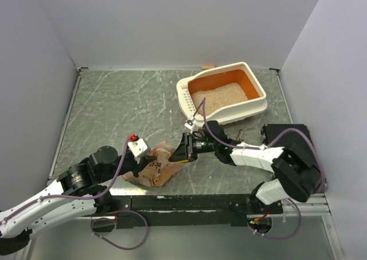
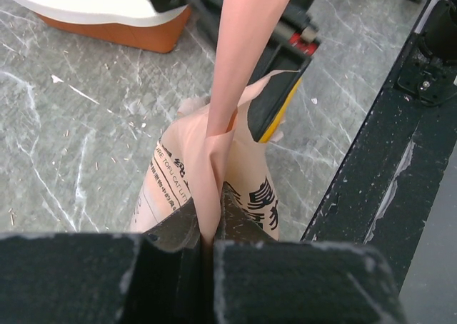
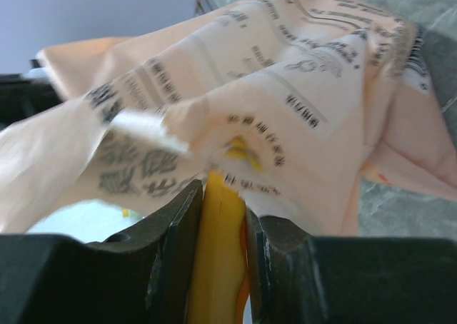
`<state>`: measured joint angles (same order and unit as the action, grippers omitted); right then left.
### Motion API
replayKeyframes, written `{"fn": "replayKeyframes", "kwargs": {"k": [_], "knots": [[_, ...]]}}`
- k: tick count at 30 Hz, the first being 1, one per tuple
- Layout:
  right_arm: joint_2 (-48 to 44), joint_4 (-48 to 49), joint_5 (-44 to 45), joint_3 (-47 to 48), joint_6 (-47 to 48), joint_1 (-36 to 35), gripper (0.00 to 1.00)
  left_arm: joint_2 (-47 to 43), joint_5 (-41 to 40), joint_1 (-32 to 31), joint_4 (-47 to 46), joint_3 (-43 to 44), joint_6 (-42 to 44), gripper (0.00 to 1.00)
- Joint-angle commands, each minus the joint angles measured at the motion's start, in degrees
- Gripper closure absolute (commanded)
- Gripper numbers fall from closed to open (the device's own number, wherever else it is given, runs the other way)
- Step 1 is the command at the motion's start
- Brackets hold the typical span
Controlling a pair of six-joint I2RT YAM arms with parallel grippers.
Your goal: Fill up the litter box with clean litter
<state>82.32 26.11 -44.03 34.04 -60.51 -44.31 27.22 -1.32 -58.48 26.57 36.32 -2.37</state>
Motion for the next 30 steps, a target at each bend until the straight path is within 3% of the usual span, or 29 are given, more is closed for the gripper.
{"fn": "replayKeyframes", "kwargs": {"k": [1, 18, 30], "knots": [[-6.55, 3.77, -1.32, -2.57, -2.33, 1.59, 1.00, -0.59, 0.71, -0.32, -9.69, 2.09, -0.18, 0.99], [-19.65, 15.46, -1.94, -14.17, -10.86, 4.67, 1.00, -0.33, -0.08, -0.41, -9.78, 1.74, -0.09, 0.99], [-35.55, 5.90, 0.52, -20.42, -10.42, 8.01, 1.00, -0.77, -1.40, -0.41, -10.22, 1.30, 0.09, 0.99]]}}
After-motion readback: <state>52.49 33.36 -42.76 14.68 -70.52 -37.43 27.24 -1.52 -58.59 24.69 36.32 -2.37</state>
